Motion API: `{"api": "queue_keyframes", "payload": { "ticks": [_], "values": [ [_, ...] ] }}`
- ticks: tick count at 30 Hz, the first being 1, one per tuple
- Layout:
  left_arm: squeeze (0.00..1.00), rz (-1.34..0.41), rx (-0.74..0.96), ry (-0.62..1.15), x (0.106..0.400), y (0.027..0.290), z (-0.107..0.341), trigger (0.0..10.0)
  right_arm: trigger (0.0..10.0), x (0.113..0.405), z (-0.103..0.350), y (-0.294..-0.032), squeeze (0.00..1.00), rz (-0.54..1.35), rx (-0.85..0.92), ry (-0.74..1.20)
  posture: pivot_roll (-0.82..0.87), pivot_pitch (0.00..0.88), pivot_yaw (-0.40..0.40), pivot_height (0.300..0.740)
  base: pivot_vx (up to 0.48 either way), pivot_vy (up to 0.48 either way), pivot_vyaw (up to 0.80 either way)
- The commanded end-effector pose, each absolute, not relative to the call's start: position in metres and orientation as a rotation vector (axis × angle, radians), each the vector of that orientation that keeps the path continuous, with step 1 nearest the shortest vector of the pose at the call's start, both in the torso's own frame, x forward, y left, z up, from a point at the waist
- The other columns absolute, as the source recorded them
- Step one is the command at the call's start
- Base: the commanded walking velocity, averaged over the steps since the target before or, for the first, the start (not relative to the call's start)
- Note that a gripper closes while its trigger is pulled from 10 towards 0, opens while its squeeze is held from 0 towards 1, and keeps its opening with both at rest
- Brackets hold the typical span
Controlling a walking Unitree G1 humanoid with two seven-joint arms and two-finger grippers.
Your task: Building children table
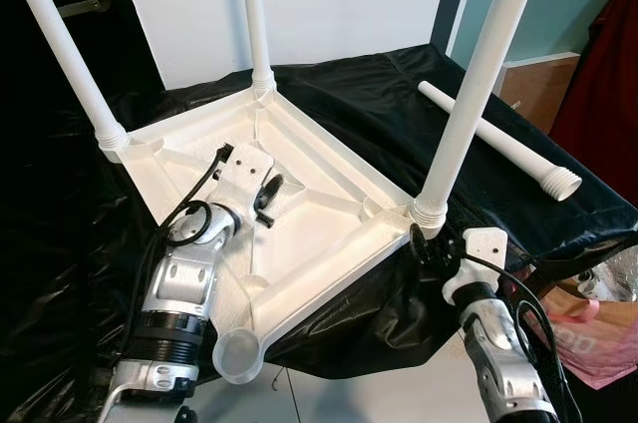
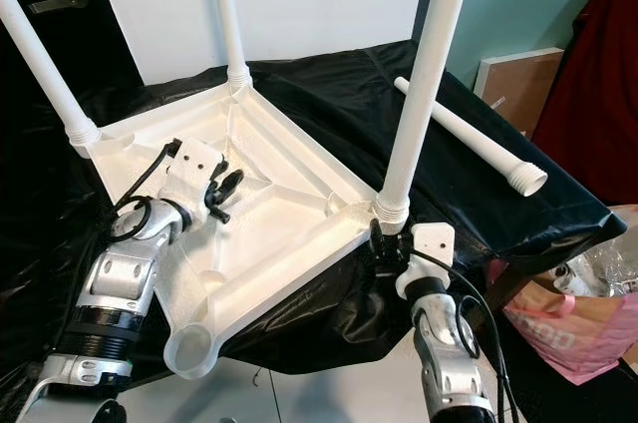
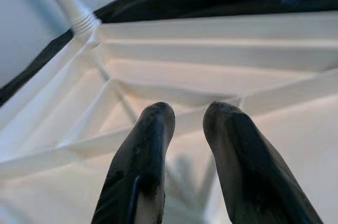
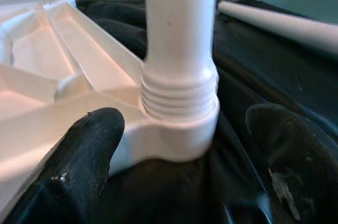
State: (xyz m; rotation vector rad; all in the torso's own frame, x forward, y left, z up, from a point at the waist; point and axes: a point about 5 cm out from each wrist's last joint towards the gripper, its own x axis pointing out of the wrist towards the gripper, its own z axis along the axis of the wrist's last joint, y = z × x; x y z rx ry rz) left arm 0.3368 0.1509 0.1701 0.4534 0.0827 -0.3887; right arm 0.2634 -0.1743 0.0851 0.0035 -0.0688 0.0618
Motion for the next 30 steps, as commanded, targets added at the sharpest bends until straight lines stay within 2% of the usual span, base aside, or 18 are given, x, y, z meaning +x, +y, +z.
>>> {"api": "queue_keyframes", "payload": {
  "ticks": [1, 13, 24, 29, 30],
  "values": [
    [0.0, -0.333, 0.522, 0.127, 0.336, 0.16, 0.16, 10.0, 10.0, 0.26, 0.084, -0.174, 0.0, 0.078, -0.001, -0.059, -0.08, 0.0, 0.018, 0.74, 0.0, 0.0, 0.0],
    [0.0, -0.345, 0.657, 0.244, 0.327, 0.175, 0.139, 10.0, 10.0, 0.253, 0.08, -0.179, 0.0, 0.066, -0.004, -0.039, -0.07, 0.0, 0.019, 0.74, 0.0, 0.0, 0.0],
    [0.0, -0.527, 0.808, 0.322, 0.311, 0.168, 0.12, 10.0, 10.0, 0.245, 0.078, -0.181, 0.0, 0.044, 0.027, -0.021, -0.07, 0.0, 0.018, 0.74, 0.0, 0.0, 0.0],
    [0.0, -0.64, 0.823, 0.332, 0.301, 0.156, 0.116, 10.0, 10.0, 0.246, 0.075, -0.182, 0.0, 0.029, 0.048, -0.003, -0.07, 0.0, 0.02, 0.74, 0.0, 0.0, 0.0],
    [0.0, -0.705, 0.831, 0.33, 0.296, 0.15, 0.115, 10.0, 10.0, 0.248, 0.075, -0.181, 0.0, 0.031, 0.051, 0.0, -0.07, 0.0, 0.023, 0.74, 0.0, 0.0, 0.0]
  ]
}}
